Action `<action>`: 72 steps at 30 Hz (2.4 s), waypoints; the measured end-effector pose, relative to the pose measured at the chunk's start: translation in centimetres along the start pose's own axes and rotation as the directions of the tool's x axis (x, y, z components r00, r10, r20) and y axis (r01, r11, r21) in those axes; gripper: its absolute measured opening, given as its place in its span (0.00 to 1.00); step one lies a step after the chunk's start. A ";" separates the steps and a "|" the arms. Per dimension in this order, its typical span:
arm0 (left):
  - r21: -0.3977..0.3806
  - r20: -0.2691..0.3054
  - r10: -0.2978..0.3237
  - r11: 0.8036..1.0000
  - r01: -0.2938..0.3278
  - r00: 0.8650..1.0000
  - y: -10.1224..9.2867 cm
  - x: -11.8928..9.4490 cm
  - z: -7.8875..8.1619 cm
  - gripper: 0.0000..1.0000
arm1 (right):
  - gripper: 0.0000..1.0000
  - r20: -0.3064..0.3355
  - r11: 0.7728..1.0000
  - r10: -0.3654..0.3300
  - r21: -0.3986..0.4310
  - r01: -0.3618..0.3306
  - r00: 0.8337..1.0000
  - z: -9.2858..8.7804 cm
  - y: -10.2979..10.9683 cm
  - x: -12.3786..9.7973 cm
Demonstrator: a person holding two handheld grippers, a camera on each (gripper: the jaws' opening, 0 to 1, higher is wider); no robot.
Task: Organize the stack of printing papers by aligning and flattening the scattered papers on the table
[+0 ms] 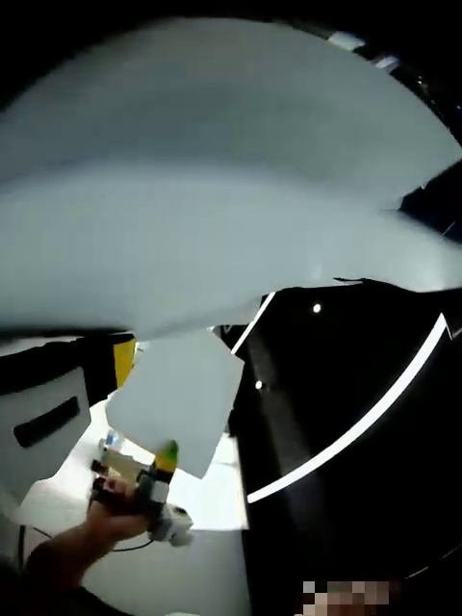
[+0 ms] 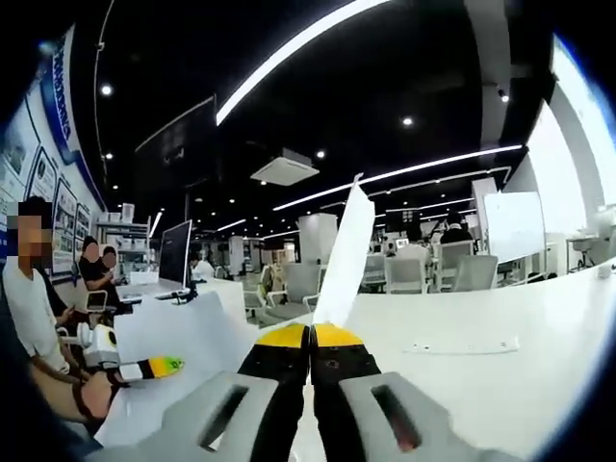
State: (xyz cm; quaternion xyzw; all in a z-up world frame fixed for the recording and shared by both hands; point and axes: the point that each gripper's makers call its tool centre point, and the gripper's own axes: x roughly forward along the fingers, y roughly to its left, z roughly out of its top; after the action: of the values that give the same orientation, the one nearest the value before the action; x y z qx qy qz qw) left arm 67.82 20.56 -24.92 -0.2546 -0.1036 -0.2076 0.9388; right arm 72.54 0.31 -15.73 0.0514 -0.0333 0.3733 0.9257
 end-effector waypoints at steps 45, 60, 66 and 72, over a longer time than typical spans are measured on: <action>0.008 -0.015 -0.003 1.000 0.003 1.000 -0.1 0.0 -0.2 0.09 | 0.00 0.090 0.991 0.124 -0.061 -0.119 0.988 5.2 5.1 -1.9; 0.008 -0.016 -0.005 1.000 0.005 1.000 0.0 0.0 -0.3 0.09 | 0.00 0.094 0.985 0.171 -0.033 -0.169 0.981 5.5 6.6 -1.9; 0.007 -0.016 -0.005 1.000 0.005 1.000 -0.1 0.0 -0.2 0.09 | 0.00 0.103 0.981 0.195 -0.003 -0.196 0.975 5.8 7.2 -2.1; 0.005 -0.014 -0.005 1.000 0.005 1.000 -0.1 0.0 -0.2 0.09 | 0.00 0.128 0.969 0.238 0.037 -0.244 0.963 6.6 8.3 -2.6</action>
State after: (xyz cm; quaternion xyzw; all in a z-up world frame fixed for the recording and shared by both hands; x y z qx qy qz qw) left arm 67.82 20.36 -25.06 -0.2506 -0.0981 -0.2114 0.9396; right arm 64.74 3.65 -8.84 0.0939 -0.0861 0.4800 0.8680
